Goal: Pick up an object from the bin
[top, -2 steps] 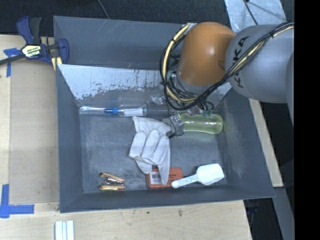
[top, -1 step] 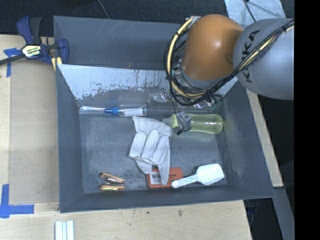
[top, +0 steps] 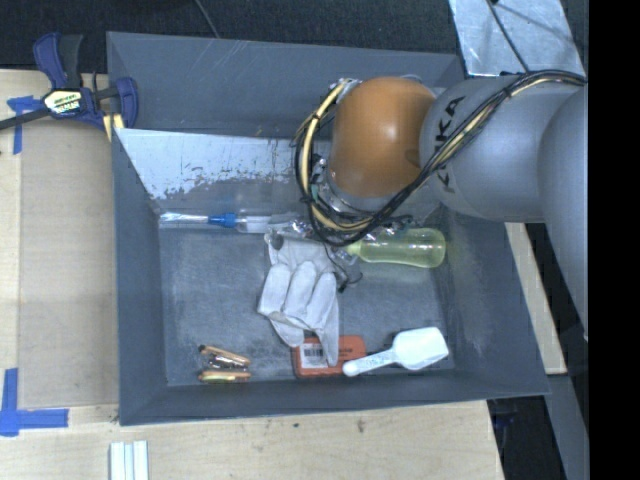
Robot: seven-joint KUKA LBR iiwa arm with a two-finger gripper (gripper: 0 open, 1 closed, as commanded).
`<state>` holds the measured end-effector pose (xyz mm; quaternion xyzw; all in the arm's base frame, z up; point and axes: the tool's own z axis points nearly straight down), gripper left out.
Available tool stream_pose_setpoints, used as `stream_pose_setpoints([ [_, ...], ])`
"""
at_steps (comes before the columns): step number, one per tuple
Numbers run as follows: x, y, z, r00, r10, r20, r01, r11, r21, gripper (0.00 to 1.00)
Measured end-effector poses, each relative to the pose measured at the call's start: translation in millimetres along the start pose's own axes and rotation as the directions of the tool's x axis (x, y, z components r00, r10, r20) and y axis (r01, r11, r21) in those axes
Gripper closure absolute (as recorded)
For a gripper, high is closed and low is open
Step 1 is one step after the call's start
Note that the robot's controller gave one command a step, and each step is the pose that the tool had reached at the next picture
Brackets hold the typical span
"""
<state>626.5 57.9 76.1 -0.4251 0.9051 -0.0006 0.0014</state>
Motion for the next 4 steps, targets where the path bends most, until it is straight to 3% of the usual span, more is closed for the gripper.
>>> stream_pose_setpoints([
  [1, -11.5, 0, 16, 0.997, -0.078, 0.02, 0.078, 0.997, 0.011, 1.0],
  [2, -10.5, 1, 9, 0.989, -0.144, 0.021, 0.144, 0.989, 0.015, 1.0],
  [3, -14.4, -1, 2, 0.997, -0.076, 0.008, 0.076, 0.997, 0.003, 1.0],
  [4, -12.3, -1, -62, 0.99, -0.142, 0.005, 0.142, 0.99, 0.004, 1.0],
])
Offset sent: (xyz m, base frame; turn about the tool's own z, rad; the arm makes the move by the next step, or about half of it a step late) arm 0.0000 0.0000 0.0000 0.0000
